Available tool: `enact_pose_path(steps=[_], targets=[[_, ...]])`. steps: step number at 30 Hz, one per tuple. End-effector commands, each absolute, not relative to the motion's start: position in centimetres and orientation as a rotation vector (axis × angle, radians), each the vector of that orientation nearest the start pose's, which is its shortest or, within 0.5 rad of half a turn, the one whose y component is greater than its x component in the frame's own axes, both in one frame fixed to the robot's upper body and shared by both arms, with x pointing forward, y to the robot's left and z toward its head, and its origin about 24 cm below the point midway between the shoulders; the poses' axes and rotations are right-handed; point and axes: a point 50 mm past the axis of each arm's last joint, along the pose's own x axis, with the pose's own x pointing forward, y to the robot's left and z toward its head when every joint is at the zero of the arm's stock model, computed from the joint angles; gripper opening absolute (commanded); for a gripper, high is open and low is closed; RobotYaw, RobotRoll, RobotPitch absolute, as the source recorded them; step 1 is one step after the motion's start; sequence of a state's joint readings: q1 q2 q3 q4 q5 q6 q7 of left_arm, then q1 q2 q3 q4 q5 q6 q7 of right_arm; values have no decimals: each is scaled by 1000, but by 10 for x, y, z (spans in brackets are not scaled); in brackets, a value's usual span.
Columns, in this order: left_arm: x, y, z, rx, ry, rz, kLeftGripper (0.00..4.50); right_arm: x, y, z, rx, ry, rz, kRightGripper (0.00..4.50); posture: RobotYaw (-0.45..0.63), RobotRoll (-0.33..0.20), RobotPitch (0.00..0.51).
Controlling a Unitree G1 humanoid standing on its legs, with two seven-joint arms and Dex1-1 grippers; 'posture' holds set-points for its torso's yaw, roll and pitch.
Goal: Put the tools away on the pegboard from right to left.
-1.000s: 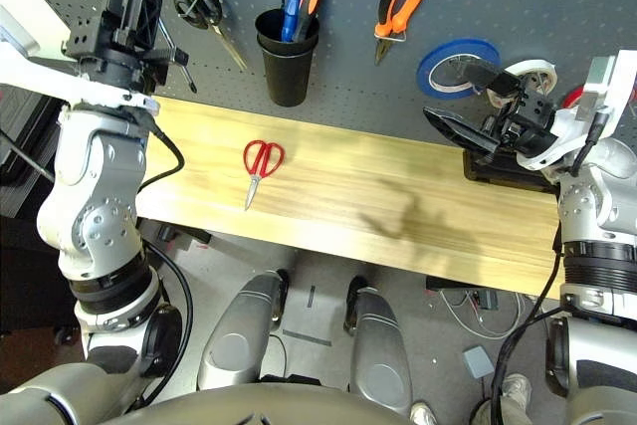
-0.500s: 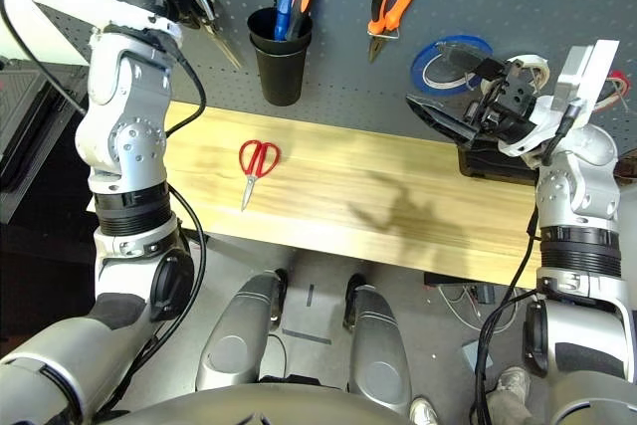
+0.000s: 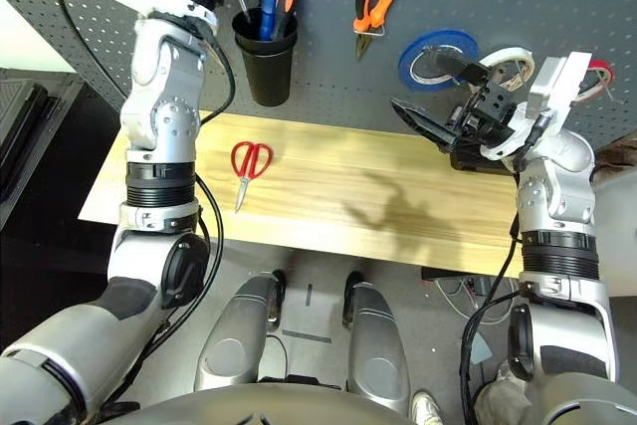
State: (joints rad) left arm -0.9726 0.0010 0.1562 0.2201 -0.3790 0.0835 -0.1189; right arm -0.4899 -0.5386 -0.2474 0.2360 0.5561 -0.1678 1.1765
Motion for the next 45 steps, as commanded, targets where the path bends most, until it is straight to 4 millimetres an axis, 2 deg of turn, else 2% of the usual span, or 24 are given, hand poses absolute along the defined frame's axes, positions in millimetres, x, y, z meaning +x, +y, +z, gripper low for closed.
enact_pose_path(steps=[1,5,10,11,12,17,21,25,28,31,35,38,41,45], targets=[[357,83,273,-286,-598,-430,801,292,-236,191,-239,-532,949,4500,118,0,208],[358,84,265,-255,-572,-427,2185,292,-235,190,-237,-535,945,4500,122,0,202],[358,93,267,-223,-587,-394,4044,295,-233,189,-234,-538,946,4500,138,0,205],[358,94,268,-219,-591,-389,4372,295,-233,189,-232,-538,946,4500,140,0,206],[357,96,269,-213,-597,-383,4460,295,-232,188,-230,-537,947,4500,143,0,206],[350,107,283,-187,-636,-336,4460,298,-228,185,-220,-537,958,4500,153,0,214],[332,123,294,-173,-665,-282,4460,298,-223,181,-204,-530,977,4500,164,0,222],[311,136,291,-124,-635,-260,4460,295,-219,173,-191,-490,1007,4500,187,0,240],[297,144,280,-91,-569,-243,4460,291,-214,162,-190,-429,1041,4500,203,0,250],[286,148,261,-81,-474,-229,4460,287,-208,153,-185,-366,1065,4500,221,0,262],[276,153,224,-89,-310,-213,4460,284,-201,137,-202,-269,1070,4500,237,0,275],[268,149,188,-85,-163,-217,4460,282,-199,115,-225,-101,1020,4500,241,0,288],[267,147,161,-87,-58,-205,4460,283,-192,101,-270,-9,969,4500,245,0,299],[273,153,128,-87,45,-131,4460,286,-180,90,-312,19,928,4500,237,0,306]])
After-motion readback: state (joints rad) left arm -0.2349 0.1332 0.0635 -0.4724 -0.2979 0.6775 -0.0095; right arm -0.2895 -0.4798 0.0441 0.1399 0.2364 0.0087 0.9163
